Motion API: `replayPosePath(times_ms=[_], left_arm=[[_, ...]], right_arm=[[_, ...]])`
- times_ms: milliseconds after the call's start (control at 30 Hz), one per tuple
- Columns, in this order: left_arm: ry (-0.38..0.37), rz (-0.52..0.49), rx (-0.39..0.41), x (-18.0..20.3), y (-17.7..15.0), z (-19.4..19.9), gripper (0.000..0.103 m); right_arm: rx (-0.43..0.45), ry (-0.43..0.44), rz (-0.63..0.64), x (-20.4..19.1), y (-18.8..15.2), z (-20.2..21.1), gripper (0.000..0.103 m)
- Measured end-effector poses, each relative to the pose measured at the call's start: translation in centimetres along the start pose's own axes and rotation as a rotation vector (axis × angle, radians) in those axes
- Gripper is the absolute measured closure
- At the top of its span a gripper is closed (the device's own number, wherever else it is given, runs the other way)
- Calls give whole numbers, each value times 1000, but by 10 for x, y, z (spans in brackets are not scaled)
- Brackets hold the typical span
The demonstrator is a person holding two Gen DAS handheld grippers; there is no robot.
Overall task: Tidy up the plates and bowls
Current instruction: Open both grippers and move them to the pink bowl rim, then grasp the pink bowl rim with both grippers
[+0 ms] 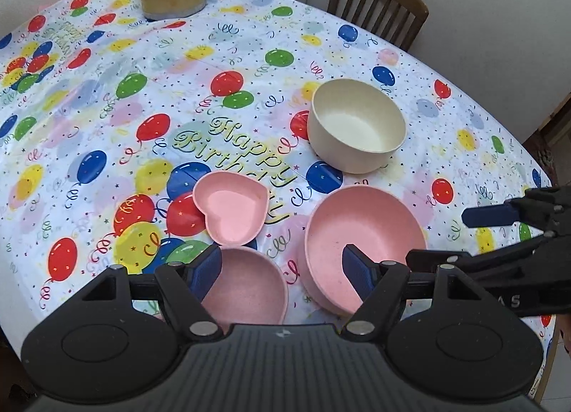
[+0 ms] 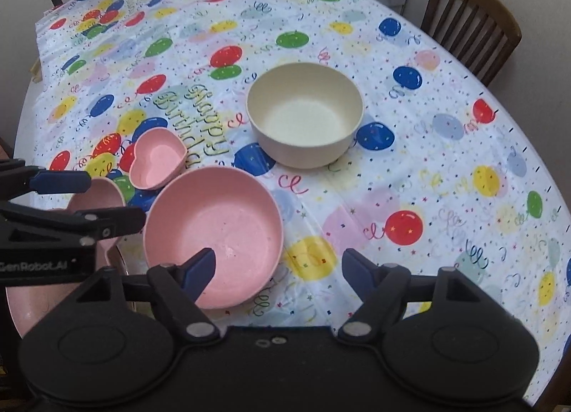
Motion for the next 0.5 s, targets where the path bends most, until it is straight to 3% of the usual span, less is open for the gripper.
replayPosePath(times_ms=[100,167,333,500], left_arm=[[1,-7,-13,3,1,-10,30],[-8,-7,-23,6,1,-14,30],[9,-33,-35,13,2,-23,39],[6,-36,-33,13,1,-17,42]], right_arm=[[-21,6,-1,-1,0,-8,35],[-35,11,-6,-1,-1,-12,46],[-48,33,-27,2,-2,-19,60],[-50,49,-30,2,-1,-20,64]])
Point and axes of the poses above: each gripper's, at about its wrist camera, not at the fingertips, and z roughly against the way its jaws point, x to its right, y to its top, the point moved 2 cm from there along -z, roughly the way its jaws point, and after that the axes turned 10 degrees about z, right-handed, at the moved point
